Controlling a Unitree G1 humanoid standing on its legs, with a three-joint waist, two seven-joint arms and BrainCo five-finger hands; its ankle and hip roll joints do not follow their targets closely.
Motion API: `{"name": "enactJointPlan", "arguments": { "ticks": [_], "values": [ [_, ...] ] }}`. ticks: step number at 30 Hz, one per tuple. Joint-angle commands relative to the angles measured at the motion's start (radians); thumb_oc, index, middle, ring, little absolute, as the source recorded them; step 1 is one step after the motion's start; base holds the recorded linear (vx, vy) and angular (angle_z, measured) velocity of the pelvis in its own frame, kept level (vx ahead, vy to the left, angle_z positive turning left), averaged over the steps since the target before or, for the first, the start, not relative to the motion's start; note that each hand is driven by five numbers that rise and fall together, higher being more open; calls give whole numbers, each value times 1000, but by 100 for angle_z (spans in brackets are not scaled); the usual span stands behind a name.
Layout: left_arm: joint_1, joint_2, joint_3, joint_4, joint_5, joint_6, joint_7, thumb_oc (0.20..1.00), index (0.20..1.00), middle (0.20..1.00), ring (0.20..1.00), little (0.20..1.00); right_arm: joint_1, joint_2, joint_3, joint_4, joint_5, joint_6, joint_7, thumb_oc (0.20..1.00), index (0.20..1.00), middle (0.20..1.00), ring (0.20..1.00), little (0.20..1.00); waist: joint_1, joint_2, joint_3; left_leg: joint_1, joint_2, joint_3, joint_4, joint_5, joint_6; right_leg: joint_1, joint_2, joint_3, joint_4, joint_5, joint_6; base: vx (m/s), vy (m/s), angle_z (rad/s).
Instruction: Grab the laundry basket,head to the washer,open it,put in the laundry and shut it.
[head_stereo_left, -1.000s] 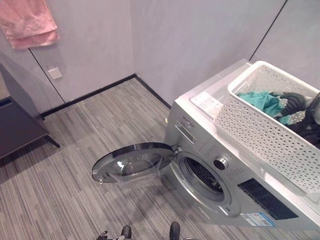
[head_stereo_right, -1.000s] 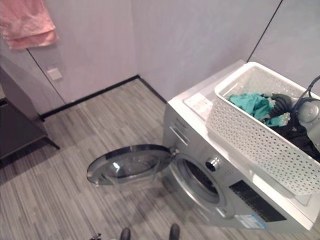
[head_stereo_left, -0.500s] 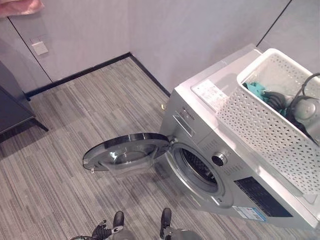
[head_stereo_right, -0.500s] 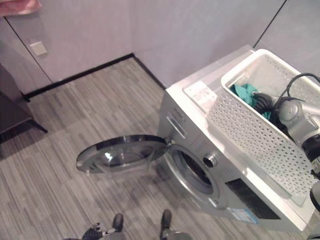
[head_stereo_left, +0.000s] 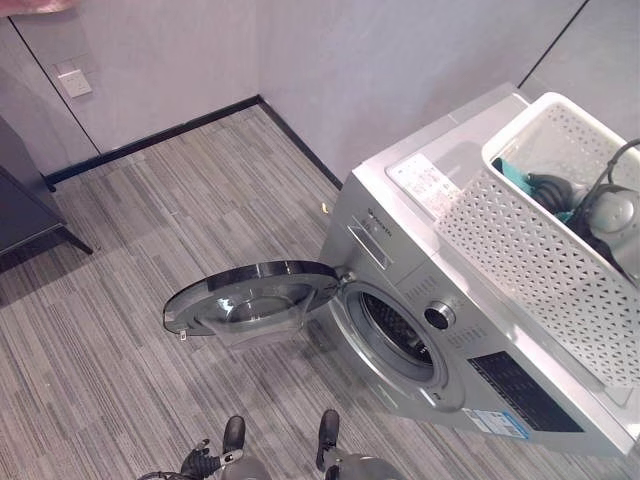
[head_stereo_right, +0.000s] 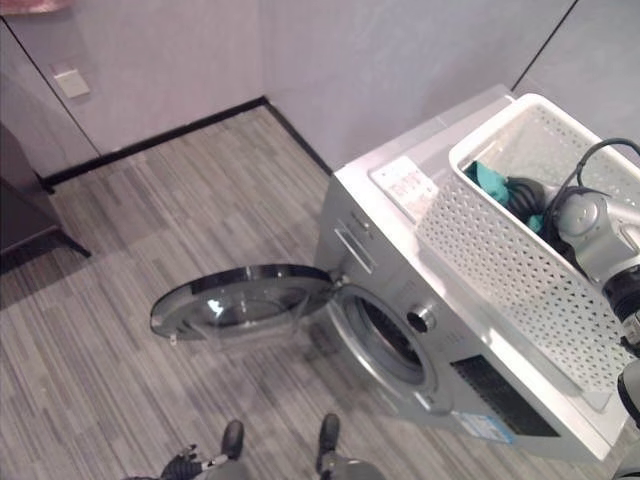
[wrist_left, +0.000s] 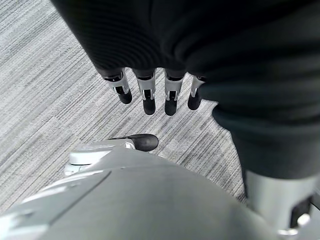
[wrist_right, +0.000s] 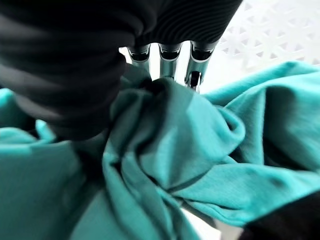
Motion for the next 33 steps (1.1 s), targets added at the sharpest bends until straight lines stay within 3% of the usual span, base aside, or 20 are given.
{"name": "enactJointPlan", "arguments": {
  "ticks": [1,8,12,16,17,26,33],
  "values": [
    [-49,10,-41,26,4,-20,14,1000,1000,1000,1000,1000,-11,62,69,46,29,-22,-25,200,200,200,200,200,40,-30,3,71,32,11,-13,53,15,-34,-69,58,81,-41,74,0,0,0],
    [-58,14,-39,49,29,-17,18,1000,1000,1000,1000,1000,-65,2,-23,65,122,-45,-94,200,200,200,200,200,28,-31,-22,105,25,18,-13,27,19,-6,-76,62,83,-50,79,4,4,0],
    [-58,19,-41,66,53,-18,21,1000,1000,1000,1000,1000,-91,-74,-103,78,212,-65,-142,200,200,200,200,200,19,-34,-47,130,20,22,-13,6,23,16,-81,60,86,-57,82,8,8,0],
    [-58,21,-35,95,73,-16,32,1000,1000,1000,1000,1000,-98,-122,-226,83,289,-82,-219,200,200,200,200,200,10,-37,-74,155,16,25,-13,-17,28,42,-87,60,90,-63,84,21,18,0],
    [-58,19,-33,109,84,-13,41,1000,1000,1000,1000,1000,-101,-119,-292,72,299,-84,-277,200,200,200,200,200,7,-35,-85,166,13,25,-13,-31,33,51,-88,62,94,-67,84,31,40,-1],
    [-51,-3,-27,131,131,5,91,1000,1000,1000,1000,1000,6,-58,-547,-100,140,-103,-531,200,200,200,200,200,8,-10,-122,211,-3,25,-13,-73,57,83,-95,75,107,-81,86,15,29,-1],
    [-47,-18,-45,129,154,10,106,1000,1000,1000,1000,1000,81,-15,-643,-172,45,-93,-624,200,200,200,200,200,15,3,-127,229,-16,21,-13,-88,71,97,-102,80,111,-81,90,5,37,0]
  ]
}}
